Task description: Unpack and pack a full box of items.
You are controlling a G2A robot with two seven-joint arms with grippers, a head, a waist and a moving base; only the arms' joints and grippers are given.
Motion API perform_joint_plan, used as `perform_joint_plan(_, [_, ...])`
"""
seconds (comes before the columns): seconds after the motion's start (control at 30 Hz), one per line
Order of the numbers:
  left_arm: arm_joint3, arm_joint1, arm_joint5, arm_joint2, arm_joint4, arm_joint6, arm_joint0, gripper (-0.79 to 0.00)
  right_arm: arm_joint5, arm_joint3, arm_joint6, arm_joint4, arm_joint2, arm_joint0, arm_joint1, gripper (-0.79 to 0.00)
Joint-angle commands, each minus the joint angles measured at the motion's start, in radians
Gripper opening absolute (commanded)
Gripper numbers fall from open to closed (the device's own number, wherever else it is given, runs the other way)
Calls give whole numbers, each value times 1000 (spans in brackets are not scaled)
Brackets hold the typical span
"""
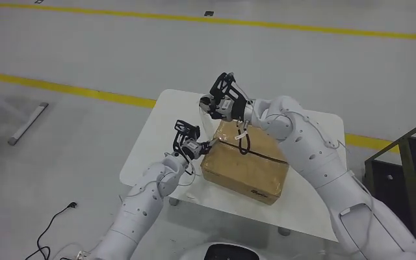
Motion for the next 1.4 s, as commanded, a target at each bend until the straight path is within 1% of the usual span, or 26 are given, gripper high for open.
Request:
perform_joint_plan(0.0, [6, -2, -1, 4, 3, 7, -2, -714, -3, 1, 4, 6, 0, 2, -2, -785])
perform_joint_plan(0.03, [10, -3, 0, 6, 0, 8, -4, -785, -2, 1, 6, 7, -1, 3, -3, -785])
perform_joint_plan(0.2, [29, -9, 5, 13, -1, 20, -15, -785, -4, 11, 7, 19, -1, 4, -8, -785])
perform_joint_plan(0.47, [50, -9, 8, 2, 5, 24, -21, -785, -25, 28, 13, 24, 1, 1, -12, -779])
perform_joint_plan(0.5, [50, -8, 9, 0, 3, 23, -21, -785, -26, 30, 13, 24, 2, -1, -12, -622])
perform_joint_plan(0.53, [50, -9, 12, -3, 0, 22, -21, -785, -24, 32, 13, 25, 2, -2, -13, -416])
perform_joint_plan(0.57, [49, -9, 15, -5, -3, 20, -22, -785, -19, 35, 12, 26, 3, -3, -13, 0])
perform_joint_plan(0.7, [48, -8, 32, -17, -12, 8, -24, -785, 7, 47, 10, 30, 8, -3, -16, 0])
perform_joint_plan(0.9, [74, -7, 46, -42, -45, -1, -28, -785, 63, 70, 26, 66, 30, -1, -18, 0])
perform_joint_plan(0.93, [77, -7, 47, -45, -47, -5, -29, -745, 72, 74, 34, 68, 32, -3, -18, 0])
perform_joint_plan(0.97, [81, -7, 50, -48, -50, -6, -30, -727, 89, 80, 47, 67, 34, -4, -18, 0])
perform_joint_plan(1.0, [84, -7, 51, -50, -54, -7, -29, -767, 110, 88, 57, 78, 37, -10, -18, 0])
perform_joint_plan(1.07, [90, -6, 53, -54, -56, -7, -29, -763, 158, 100, 73, 111, 48, -23, -18, 0])
perform_joint_plan(1.1, [91, -6, 52, -55, -56, -7, -29, -785, 175, 98, 78, 118, 54, -26, -18, 0])
perform_joint_plan(1.23, [96, -7, 62, -65, -82, -20, -24, -782, 237, 89, 74, 105, 81, -45, -11, 0])
perform_joint_plan(1.27, [96, -8, 61, -67, -89, -24, -24, -763, 244, 82, 65, 103, 90, -54, -8, 0])
perform_joint_plan(1.3, [97, -8, 60, -69, -93, -26, -24, -782, 249, 76, 60, 100, 99, -65, -5, 0])
perform_joint_plan(1.37, [99, -7, 62, -71, -92, -27, -23, -785, 262, 57, 52, 86, 115, -91, 3, 0])
